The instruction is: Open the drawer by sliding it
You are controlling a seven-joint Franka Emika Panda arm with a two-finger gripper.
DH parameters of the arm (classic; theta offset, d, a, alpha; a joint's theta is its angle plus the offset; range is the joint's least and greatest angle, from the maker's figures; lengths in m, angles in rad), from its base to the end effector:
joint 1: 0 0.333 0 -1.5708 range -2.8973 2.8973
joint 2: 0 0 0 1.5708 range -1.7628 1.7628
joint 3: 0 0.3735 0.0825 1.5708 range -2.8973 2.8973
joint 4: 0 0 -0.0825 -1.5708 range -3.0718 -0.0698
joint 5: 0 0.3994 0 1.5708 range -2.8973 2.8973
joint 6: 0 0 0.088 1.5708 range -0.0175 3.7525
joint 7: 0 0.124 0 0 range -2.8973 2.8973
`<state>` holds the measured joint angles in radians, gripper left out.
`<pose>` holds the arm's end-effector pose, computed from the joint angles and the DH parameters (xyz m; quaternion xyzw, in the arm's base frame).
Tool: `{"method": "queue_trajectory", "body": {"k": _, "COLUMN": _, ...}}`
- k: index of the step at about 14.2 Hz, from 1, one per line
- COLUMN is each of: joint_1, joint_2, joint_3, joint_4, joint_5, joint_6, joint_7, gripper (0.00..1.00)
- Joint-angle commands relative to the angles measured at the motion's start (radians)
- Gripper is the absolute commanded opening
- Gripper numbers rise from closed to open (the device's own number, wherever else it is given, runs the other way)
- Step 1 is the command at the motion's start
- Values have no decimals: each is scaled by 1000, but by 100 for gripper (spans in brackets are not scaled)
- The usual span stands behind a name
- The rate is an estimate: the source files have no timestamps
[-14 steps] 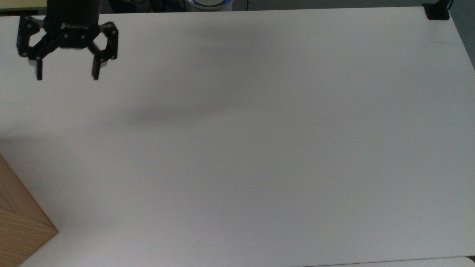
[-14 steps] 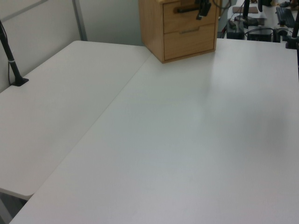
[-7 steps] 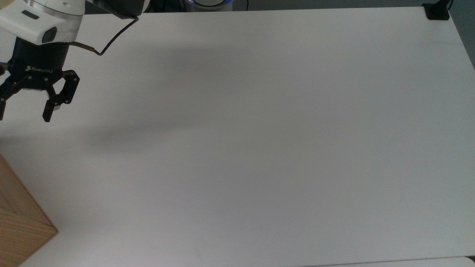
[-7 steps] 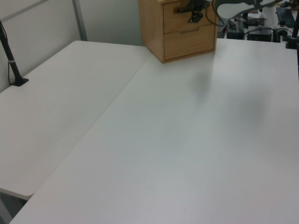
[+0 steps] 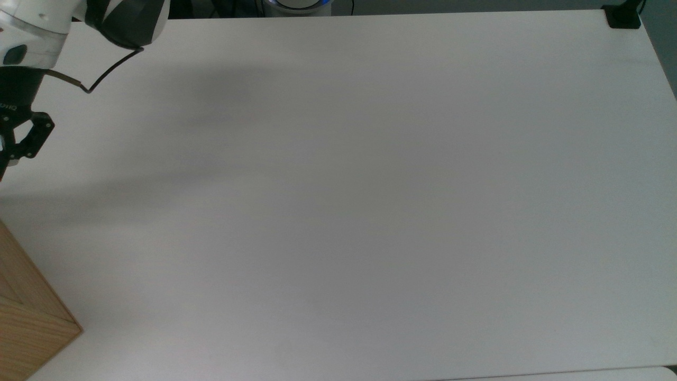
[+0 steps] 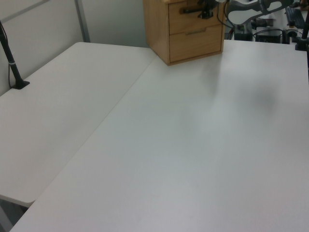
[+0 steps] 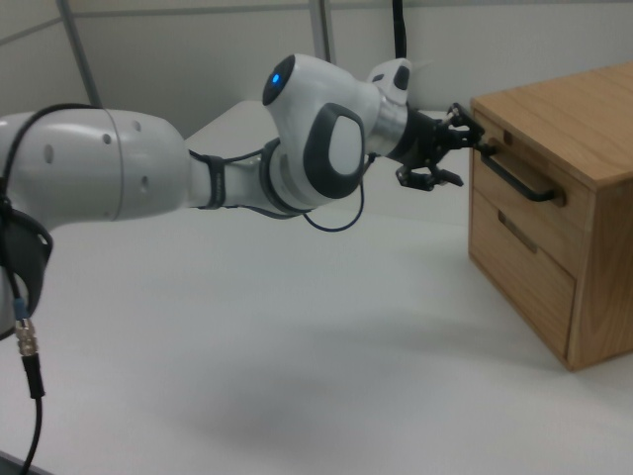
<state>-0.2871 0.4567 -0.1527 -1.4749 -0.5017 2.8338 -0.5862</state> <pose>0.7356 -0.2914 0.5565 0.8461 0.2631 0.2688 0.3777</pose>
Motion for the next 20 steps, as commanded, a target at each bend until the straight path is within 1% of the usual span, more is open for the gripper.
{"method": "queue_trajectory", "body": {"k": 1, "joint_1": -26, "joint_2": 111, "joint_3": -8, "joint_4": 146, "joint_5": -38, "joint_6": 18, "joint_7": -11, "gripper": 67}}
{"method": "queue_trajectory", "body": {"k": 2, "joint_1": -33, "joint_2": 134, "joint_3": -10, "joint_4": 178, "joint_5": -43, "joint_6": 18, "joint_7": -11, "gripper": 67}}
{"method": "queue_trajectory", "body": {"k": 3, "joint_1": -34, "joint_2": 138, "joint_3": -11, "joint_4": 185, "joint_5": -44, "joint_6": 18, "joint_7": -15, "gripper": 64}}
{"method": "queue_trajectory", "body": {"k": 4, "joint_1": -34, "joint_2": 138, "joint_3": -24, "joint_4": 185, "joint_5": -50, "joint_6": 19, "joint_7": -41, "gripper": 55}}
{"method": "queue_trajectory", "body": {"k": 6, "joint_1": -35, "joint_2": 140, "joint_3": -30, "joint_4": 179, "joint_5": -50, "joint_6": 33, "joint_7": -83, "gripper": 30}}
{"method": "queue_trajectory", "body": {"k": 7, "joint_1": -35, "joint_2": 140, "joint_3": -30, "joint_4": 176, "joint_5": -50, "joint_6": 41, "joint_7": -83, "gripper": 20}}
{"method": "queue_trajectory", "body": {"k": 8, "joint_1": -32, "joint_2": 137, "joint_3": -30, "joint_4": 162, "joint_5": -49, "joint_6": 42, "joint_7": -81, "gripper": 6}}
{"method": "queue_trajectory", "body": {"k": 9, "joint_1": -29, "joint_2": 135, "joint_3": -30, "joint_4": 153, "joint_5": -49, "joint_6": 42, "joint_7": -80, "gripper": 2}}
{"method": "queue_trajectory", "body": {"k": 10, "joint_1": -23, "joint_2": 126, "joint_3": -27, "joint_4": 148, "joint_5": -46, "joint_6": 42, "joint_7": -78, "gripper": 1}}
{"method": "queue_trajectory", "body": {"k": 11, "joint_1": -18, "joint_2": 94, "joint_3": -27, "joint_4": 119, "joint_5": -43, "joint_6": 42, "joint_7": -77, "gripper": 0}}
{"method": "queue_trajectory", "body": {"k": 13, "joint_1": -14, "joint_2": -16, "joint_3": -19, "joint_4": -6, "joint_5": -37, "joint_6": 42, "joint_7": -72, "gripper": 0}}
{"method": "queue_trajectory", "body": {"k": 15, "joint_1": 12, "joint_2": -100, "joint_3": -19, "joint_4": -95, "joint_5": -32, "joint_6": 39, "joint_7": -70, "gripper": 0}}
{"method": "queue_trajectory", "body": {"k": 20, "joint_1": 81, "joint_2": -314, "joint_3": -18, "joint_4": -358, "joint_5": -31, "joint_6": 30, "joint_7": -69, "gripper": 0}}
